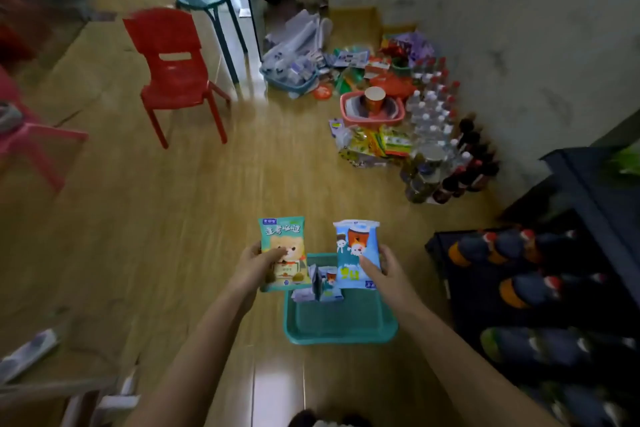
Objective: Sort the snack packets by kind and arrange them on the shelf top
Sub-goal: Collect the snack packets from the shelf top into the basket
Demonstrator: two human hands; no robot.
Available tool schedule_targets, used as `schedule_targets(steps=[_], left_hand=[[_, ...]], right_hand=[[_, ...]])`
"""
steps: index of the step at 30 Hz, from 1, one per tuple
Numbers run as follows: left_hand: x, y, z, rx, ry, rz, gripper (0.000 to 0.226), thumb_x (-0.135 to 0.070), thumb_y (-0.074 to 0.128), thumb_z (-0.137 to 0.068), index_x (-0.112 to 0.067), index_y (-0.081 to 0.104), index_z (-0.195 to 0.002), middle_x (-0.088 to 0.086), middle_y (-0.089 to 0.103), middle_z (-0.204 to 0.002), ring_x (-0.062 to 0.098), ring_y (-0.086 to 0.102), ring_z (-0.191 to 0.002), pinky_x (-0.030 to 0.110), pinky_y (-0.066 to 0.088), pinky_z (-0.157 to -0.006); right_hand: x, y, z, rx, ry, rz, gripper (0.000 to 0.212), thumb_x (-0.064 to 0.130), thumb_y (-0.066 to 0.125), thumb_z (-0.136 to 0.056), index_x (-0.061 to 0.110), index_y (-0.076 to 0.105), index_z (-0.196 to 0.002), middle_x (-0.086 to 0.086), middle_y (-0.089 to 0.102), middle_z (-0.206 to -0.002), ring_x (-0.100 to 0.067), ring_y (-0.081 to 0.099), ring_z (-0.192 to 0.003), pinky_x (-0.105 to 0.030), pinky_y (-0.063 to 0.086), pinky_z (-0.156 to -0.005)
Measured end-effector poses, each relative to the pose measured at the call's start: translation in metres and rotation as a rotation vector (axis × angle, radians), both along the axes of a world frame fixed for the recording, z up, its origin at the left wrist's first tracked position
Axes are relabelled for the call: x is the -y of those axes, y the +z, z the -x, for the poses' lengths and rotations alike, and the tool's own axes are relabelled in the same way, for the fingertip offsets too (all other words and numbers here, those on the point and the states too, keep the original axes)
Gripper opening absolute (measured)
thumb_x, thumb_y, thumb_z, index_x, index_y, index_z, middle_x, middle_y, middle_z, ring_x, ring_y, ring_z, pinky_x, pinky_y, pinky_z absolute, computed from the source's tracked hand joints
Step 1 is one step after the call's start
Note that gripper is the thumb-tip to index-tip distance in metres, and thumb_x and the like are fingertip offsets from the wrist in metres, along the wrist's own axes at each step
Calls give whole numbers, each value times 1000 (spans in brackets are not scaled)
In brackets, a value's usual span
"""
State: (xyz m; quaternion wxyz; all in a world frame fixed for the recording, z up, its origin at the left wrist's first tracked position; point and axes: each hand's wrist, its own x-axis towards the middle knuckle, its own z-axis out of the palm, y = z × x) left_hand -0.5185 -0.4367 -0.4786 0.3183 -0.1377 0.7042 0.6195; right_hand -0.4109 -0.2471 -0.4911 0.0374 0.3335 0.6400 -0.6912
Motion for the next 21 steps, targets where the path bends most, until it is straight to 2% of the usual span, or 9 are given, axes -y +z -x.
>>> schedule_targets(steps=[3, 5, 7, 9, 12, 16, 19, 21], left_hand=[[-10, -109, 14, 31, -12, 35, 9, -6, 60, -87, -5, 60, -97, 9, 70, -82, 14, 67, -59, 24, 56, -55], [-15, -185, 21, 31, -29, 68, 3, -6, 62, -87, -8, 61, -89, 4, 71, -71, 14, 66, -56, 22, 55, -50], [-18, -259, 29, 24, -26, 101, 8, -4, 63, -85, -10, 60, -80, -1, 69, -62, 8, 64, -46, 19, 51, -43], [-21, -328, 37, 21, -29, 125, 13, -4, 64, -85, -12, 58, -77, 3, 66, -66, 6, 62, -42, 17, 49, -40], [-25, -426, 50, -3, -73, 168, 11, -6, 66, -84, -9, 57, -78, 6, 62, -72, 11, 59, -51, 18, 47, -42], [-32, -523, 67, -89, -121, 236, 12, -12, 71, -81, -6, 61, -80, 7, 63, -71, 15, 59, -56, 25, 48, -50], [-36, -567, 77, -150, -122, 293, 17, -19, 74, -78, -10, 60, -73, 10, 65, -72, 24, 61, -63, 38, 52, -64], [-35, -583, 77, -206, -115, 358, 20, -24, 75, -76, -11, 60, -75, 11, 68, -75, 28, 66, -72, 41, 53, -72]], right_hand=[[0, -107, 15, 36, -6, 10, 19, 10, 51, -94, 17, 46, -111, 1, 64, -95, -11, 63, -79, -16, 55, -62], [0, -183, 23, 56, -1, -4, 21, 11, 52, -94, 15, 46, -114, 6, 62, -92, -7, 62, -78, -15, 54, -60], [-1, -258, 34, 73, 2, -31, 25, 12, 53, -94, 12, 47, -118, 4, 63, -96, -9, 63, -80, -18, 54, -65], [-4, -329, 44, 78, 1, -55, 27, 13, 54, -93, 10, 48, -119, -7, 63, -108, -17, 63, -86, -24, 53, -70], [-9, -422, 58, 74, -7, -91, 20, 13, 57, -92, 12, 50, -111, -13, 62, -115, -21, 62, -89, -28, 54, -73], [-14, -510, 71, 94, -6, -168, 32, 17, 61, -89, 7, 50, -118, -13, 63, -118, -22, 63, -90, -39, 54, -82], [-17, -548, 78, 108, -8, -217, 38, 21, 62, -89, 5, 48, -120, -14, 62, -118, -25, 63, -93, -42, 54, -83], [-16, -563, 79, 133, -22, -236, 38, 22, 63, -88, 4, 49, -119, -15, 62, -118, -28, 64, -97, -43, 54, -83]])
